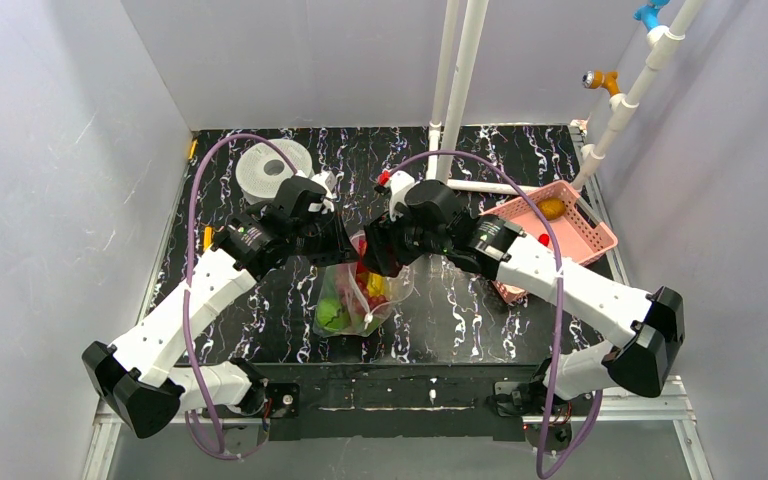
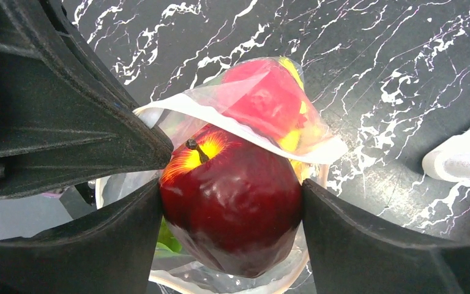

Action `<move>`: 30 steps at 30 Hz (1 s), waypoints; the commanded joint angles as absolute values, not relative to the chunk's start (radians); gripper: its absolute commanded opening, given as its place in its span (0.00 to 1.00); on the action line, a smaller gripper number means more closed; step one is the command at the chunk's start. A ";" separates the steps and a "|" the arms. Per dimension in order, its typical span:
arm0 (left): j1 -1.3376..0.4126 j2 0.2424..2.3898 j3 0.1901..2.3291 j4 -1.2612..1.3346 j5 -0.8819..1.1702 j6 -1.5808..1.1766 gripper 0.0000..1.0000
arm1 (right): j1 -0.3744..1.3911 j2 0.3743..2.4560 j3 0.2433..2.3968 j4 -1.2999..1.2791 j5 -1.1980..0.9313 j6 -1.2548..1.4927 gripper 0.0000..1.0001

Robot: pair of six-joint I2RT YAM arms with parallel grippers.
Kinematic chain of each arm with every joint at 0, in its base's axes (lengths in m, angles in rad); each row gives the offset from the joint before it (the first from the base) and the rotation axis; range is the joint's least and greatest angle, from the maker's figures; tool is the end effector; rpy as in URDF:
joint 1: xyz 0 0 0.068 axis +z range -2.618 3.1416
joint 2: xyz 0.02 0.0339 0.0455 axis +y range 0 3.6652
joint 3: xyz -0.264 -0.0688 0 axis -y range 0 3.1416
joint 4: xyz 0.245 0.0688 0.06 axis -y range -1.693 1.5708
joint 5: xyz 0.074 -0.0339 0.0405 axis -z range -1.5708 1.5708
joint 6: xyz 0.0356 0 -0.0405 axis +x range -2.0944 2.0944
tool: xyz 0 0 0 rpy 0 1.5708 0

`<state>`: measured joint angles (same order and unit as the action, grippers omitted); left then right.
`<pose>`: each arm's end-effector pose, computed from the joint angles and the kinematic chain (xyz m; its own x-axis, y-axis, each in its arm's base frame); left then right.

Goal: Place the food in the zip-top bag and seal the zipper
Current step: Place the fake fruit in the zipper food storage bag, then pick up the fake fruit from the bin.

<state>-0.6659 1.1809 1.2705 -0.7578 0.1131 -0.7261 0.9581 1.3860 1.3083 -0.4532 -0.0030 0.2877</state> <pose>0.1895 -0.1540 0.3716 -0.8181 -0.1962 -0.5405 0.1876 0.7975 -0.5735 0.1810 0.2577 0.3583 -0.5118 -0.2346 -0.8265 -0.7033 0.6669 0.2461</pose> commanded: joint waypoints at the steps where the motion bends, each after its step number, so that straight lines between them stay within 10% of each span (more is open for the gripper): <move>1: -0.667 1.155 1.271 -0.759 0.127 -0.729 0.00 | 0.962 1.346 1.317 -0.419 0.029 0.293 0.87; 21: -0.666 1.150 1.263 -0.760 0.122 -0.725 0.00 | 0.930 1.147 1.217 -0.336 0.286 0.266 0.98; 30: -0.667 1.156 1.261 -0.756 0.131 -0.723 0.00 | 0.555 0.938 0.922 -0.332 0.339 0.604 0.98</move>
